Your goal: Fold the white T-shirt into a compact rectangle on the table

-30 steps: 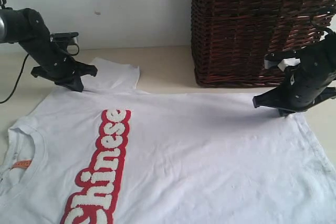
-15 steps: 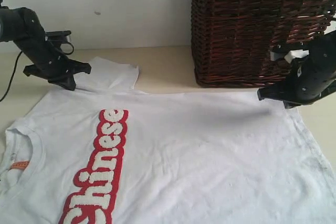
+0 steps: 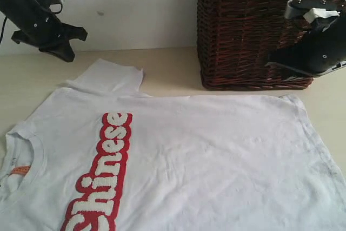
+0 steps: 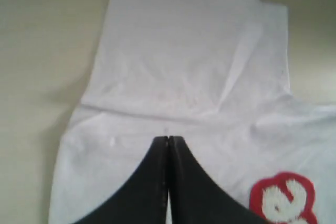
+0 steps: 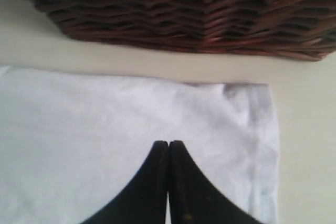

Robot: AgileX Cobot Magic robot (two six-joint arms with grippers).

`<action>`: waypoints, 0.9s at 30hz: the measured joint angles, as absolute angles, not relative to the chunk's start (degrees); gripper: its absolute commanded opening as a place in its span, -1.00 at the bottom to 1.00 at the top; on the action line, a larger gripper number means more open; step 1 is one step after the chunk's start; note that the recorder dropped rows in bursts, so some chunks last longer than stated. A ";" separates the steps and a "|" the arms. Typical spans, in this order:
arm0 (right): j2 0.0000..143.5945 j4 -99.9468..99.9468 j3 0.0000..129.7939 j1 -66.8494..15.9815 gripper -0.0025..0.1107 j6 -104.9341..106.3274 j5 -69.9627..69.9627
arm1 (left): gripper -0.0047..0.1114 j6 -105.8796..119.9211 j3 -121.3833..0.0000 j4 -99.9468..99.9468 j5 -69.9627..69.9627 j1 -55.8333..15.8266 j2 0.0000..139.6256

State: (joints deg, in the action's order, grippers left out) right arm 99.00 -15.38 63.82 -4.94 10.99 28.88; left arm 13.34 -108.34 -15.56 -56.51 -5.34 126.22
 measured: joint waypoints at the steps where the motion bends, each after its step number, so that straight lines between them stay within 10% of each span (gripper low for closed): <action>1: 98.04 -18.43 63.82 -4.94 -0.96 13.77 30.83 | -0.92 13.61 -105.91 -15.56 -56.69 -5.42 124.80; 17: 84.76 -19.91 58.97 -11.22 -0.96 16.83 45.71 | -0.92 19.42 -52.95 -16.95 -46.50 -7.28 97.03; 27: 84.35 -19.49 58.42 -11.22 -0.96 15.77 43.67 | -0.92 18.06 -55.10 -16.95 -36.91 -7.28 105.61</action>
